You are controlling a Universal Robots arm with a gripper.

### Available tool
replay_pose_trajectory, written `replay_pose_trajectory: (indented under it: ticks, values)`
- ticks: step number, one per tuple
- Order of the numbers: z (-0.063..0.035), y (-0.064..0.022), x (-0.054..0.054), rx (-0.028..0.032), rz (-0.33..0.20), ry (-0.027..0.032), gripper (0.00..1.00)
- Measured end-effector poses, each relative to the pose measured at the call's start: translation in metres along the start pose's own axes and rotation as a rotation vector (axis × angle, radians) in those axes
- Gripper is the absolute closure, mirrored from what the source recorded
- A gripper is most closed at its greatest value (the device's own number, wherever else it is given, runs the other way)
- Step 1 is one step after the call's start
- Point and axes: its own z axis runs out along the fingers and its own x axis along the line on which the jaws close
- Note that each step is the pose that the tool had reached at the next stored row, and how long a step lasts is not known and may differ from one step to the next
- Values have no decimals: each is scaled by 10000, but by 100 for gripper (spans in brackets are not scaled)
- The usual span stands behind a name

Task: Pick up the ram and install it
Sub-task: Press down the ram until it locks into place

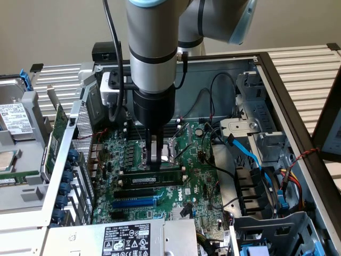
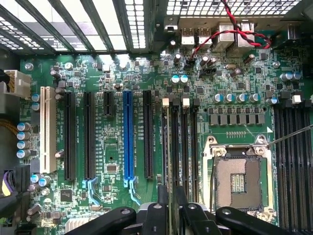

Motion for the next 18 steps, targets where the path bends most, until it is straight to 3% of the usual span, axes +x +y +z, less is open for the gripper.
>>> replay_pose_trajectory:
  ticks: [1,5,10,18]
  values:
    - [1,8,0,1,0,-2,88]
    - [1,23,-1,10,1,24,90]
    - [5,38,-61,72,9,197,90]
    - [20,48,-63,234,2,199,90]
